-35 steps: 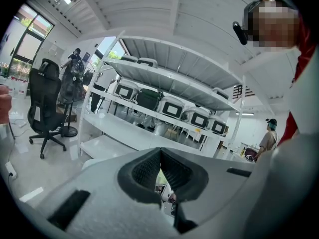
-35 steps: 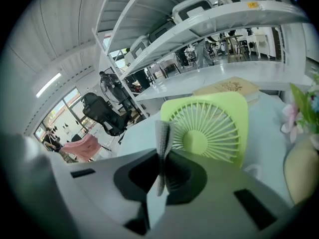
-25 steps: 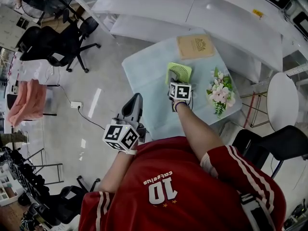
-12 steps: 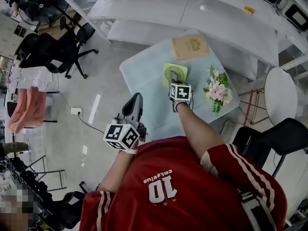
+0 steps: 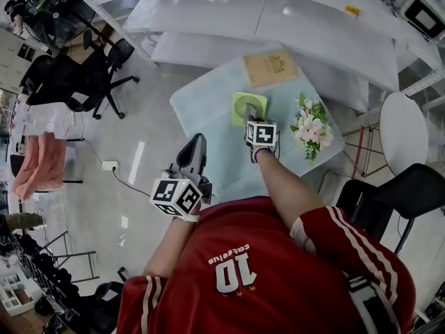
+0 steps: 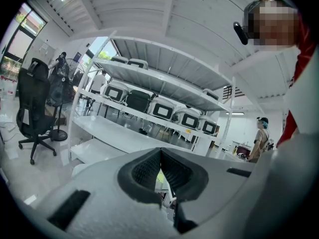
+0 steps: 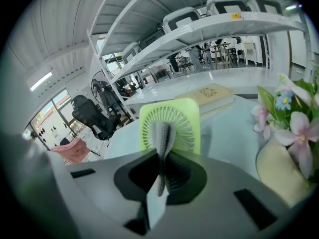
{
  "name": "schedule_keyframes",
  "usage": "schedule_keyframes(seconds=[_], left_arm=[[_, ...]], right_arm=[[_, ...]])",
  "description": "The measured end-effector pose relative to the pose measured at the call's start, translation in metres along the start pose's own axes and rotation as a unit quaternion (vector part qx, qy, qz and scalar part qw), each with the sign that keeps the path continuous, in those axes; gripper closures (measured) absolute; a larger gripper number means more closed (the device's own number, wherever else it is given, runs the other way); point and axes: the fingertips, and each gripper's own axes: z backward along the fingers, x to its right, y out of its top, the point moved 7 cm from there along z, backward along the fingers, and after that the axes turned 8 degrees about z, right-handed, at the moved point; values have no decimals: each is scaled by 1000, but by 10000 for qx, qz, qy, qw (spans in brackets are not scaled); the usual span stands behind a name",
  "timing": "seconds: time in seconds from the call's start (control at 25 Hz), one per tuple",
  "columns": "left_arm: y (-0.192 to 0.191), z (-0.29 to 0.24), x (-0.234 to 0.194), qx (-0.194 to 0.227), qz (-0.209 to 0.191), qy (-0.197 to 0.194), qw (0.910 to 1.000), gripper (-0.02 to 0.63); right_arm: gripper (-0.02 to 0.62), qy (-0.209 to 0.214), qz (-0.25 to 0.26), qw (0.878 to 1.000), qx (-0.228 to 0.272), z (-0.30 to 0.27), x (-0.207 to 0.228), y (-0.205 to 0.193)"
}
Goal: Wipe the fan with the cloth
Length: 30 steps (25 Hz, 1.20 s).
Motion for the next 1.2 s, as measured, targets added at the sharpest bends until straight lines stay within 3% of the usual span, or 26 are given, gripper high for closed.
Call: schedule_keyframes(seconds=[1.2], left_arm=[[-2, -6, 11, -76, -57, -273, 9996, 600]], right_arm=[[578, -268, -205, 9994, 56, 17, 20, -10]])
